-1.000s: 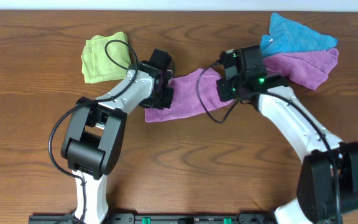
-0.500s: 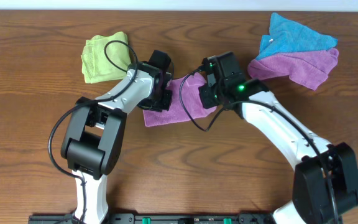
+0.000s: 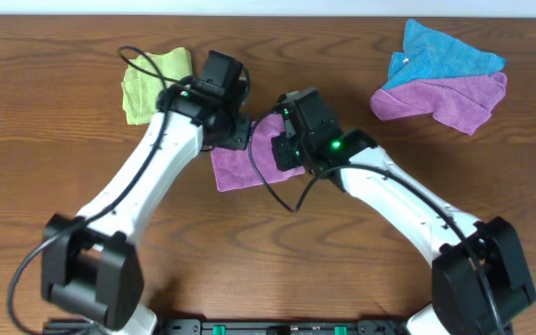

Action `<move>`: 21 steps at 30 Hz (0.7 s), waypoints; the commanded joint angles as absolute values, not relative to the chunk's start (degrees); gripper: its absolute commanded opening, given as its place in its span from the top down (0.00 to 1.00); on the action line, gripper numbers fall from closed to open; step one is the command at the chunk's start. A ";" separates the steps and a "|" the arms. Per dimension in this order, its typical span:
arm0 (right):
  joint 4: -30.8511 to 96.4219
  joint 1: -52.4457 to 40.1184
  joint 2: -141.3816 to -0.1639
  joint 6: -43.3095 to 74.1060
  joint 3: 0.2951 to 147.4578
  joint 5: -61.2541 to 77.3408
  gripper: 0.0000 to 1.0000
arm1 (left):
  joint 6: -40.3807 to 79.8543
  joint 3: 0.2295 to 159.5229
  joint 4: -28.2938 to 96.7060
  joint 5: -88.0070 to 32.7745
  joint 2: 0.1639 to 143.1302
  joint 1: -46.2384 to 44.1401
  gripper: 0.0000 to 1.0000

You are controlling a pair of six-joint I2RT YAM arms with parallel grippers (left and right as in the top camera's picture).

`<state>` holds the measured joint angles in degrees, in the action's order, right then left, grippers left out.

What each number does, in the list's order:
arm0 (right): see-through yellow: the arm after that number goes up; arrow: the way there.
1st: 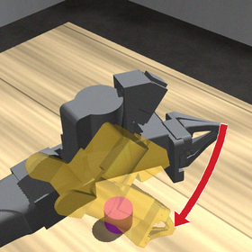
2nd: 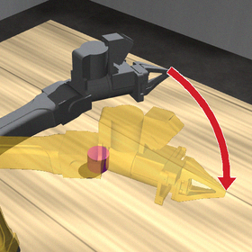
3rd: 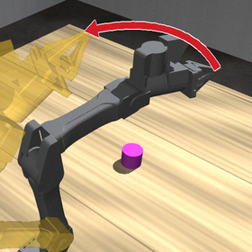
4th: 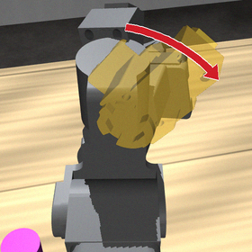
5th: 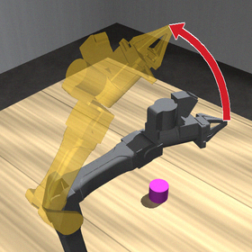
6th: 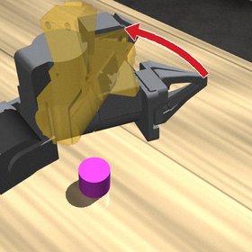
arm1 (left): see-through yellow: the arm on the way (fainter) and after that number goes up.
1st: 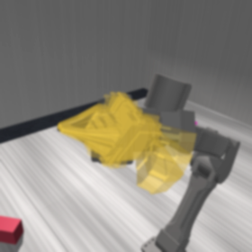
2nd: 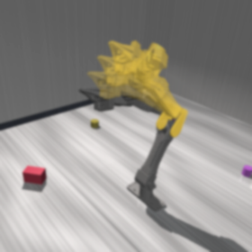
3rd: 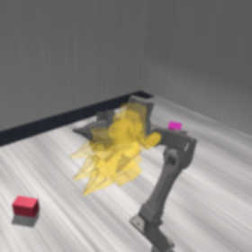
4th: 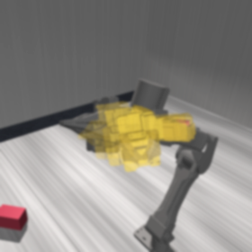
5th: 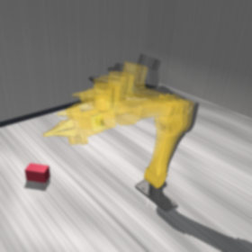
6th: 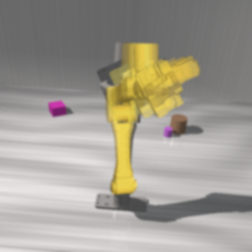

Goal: Fold the cloth
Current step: 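Lift the right end and fold it toward the left gripper, then press the folded purple square flat with the right gripper, then release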

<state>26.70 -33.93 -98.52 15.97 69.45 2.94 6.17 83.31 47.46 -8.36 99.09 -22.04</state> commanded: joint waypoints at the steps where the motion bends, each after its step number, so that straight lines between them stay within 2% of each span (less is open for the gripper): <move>1: 25.80 -36.25 -98.54 19.29 69.76 2.76 0.98 | 5.69 84.42 49.36 -5.91 95.81 -20.56 0.91; 5: 24.75 -38.04 -98.56 20.51 69.76 1.74 0.99 | 4.16 84.42 54.41 -7.03 94.50 -17.82 0.92; 9: 24.23 -39.66 -98.59 20.80 69.73 -2.07 0.98 | 2.98 84.38 61.25 -14.37 94.61 -15.97 0.94; 12: 23.70 -40.60 -98.74 21.15 69.73 -2.17 0.98 | 2.81 84.38 64.55 -11.55 94.59 -15.90 0.94; 16: 22.63 -42.09 -100.25 22.28 69.73 -2.63 0.98 | 2.98 84.38 63.11 -5.54 94.59 -14.59 0.94; 21: 19.97 -43.62 -104.44 22.72 69.73 -4.16 0.98 | 2.94 84.38 62.92 -5.87 94.59 -11.07 0.94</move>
<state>20.69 -42.70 -101.62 21.39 69.45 -2.35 4.03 83.50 62.61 -7.42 94.83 -12.78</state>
